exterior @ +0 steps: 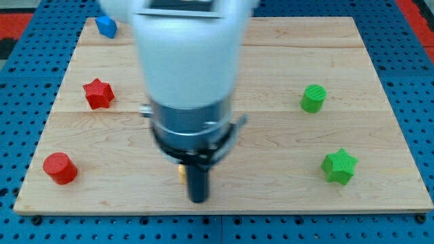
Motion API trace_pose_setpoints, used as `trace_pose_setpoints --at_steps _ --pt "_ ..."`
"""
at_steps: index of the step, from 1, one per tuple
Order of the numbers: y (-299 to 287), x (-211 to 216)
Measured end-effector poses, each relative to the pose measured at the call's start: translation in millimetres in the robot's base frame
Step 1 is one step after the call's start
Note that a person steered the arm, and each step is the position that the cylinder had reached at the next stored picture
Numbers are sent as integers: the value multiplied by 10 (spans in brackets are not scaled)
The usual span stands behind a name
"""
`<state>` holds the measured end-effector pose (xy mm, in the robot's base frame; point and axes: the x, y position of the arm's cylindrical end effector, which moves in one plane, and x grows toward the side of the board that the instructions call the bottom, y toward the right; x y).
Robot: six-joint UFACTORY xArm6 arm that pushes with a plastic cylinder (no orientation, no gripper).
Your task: Move the yellow heart down to the yellow hexagon
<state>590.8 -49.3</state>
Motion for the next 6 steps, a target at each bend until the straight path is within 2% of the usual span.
trace_pose_setpoints --at_steps 1,2,4,5,6 --pt "-165 -519" --pt "43 -1002" --pt "356 -956" --pt "447 -1523" --pt "577 -1247"
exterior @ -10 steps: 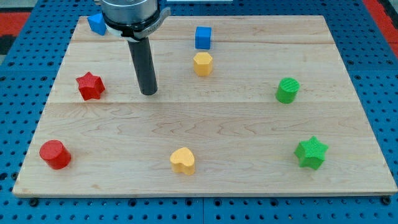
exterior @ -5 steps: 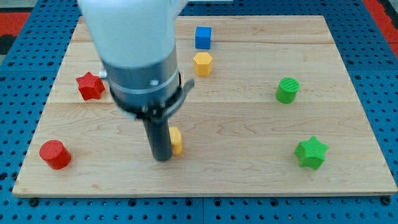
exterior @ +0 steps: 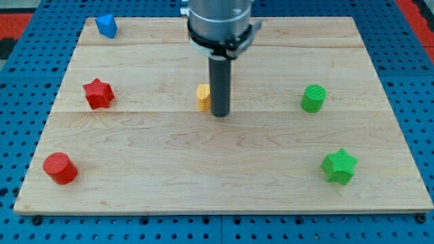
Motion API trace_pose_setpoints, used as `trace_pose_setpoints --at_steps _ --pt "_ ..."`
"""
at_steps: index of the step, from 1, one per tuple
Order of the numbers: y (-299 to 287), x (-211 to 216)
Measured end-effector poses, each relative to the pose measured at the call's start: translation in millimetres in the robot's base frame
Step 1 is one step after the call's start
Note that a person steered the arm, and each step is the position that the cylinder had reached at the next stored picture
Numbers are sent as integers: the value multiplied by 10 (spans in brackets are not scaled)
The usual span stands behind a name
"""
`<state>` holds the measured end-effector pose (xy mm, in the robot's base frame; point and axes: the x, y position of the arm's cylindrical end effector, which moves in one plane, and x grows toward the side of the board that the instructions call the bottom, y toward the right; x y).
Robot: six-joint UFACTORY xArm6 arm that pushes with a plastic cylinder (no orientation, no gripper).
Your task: Move the yellow heart down to the yellow hexagon
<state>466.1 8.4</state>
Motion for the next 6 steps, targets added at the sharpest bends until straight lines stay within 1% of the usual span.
trace_pose_setpoints --at_steps 1,2,3,4,5,6 --pt "-542 270" --pt "-1102 68" --pt "-812 -231" --pt "-1168 -330" --pt "-641 -378" --pt "-571 -367"
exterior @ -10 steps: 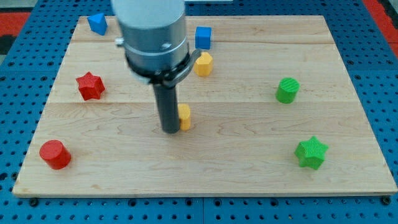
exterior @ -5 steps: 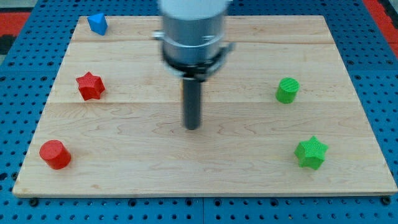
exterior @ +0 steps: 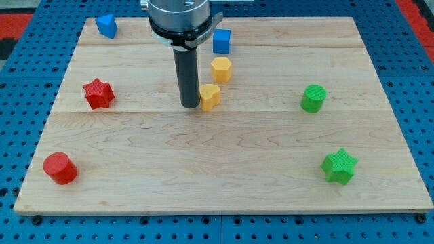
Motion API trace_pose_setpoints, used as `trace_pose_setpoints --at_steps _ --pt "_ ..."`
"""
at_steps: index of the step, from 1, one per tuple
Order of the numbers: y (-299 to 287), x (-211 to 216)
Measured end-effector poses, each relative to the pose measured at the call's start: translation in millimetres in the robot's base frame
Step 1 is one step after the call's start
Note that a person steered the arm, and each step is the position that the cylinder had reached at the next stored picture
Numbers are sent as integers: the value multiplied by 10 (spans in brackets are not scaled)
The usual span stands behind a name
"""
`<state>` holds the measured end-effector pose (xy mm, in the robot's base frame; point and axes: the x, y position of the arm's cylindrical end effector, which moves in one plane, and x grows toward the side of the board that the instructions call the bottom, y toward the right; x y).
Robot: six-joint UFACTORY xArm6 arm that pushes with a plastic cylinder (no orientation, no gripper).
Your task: Move the yellow heart down to the yellow hexagon
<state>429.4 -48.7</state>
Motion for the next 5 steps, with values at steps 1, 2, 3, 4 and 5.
trace_pose_setpoints --at_steps 1,2,3,4,5 --pt "221 65" --pt "279 175" --pt "-898 -49" --pt "-849 -814" --pt "-1754 -1290"
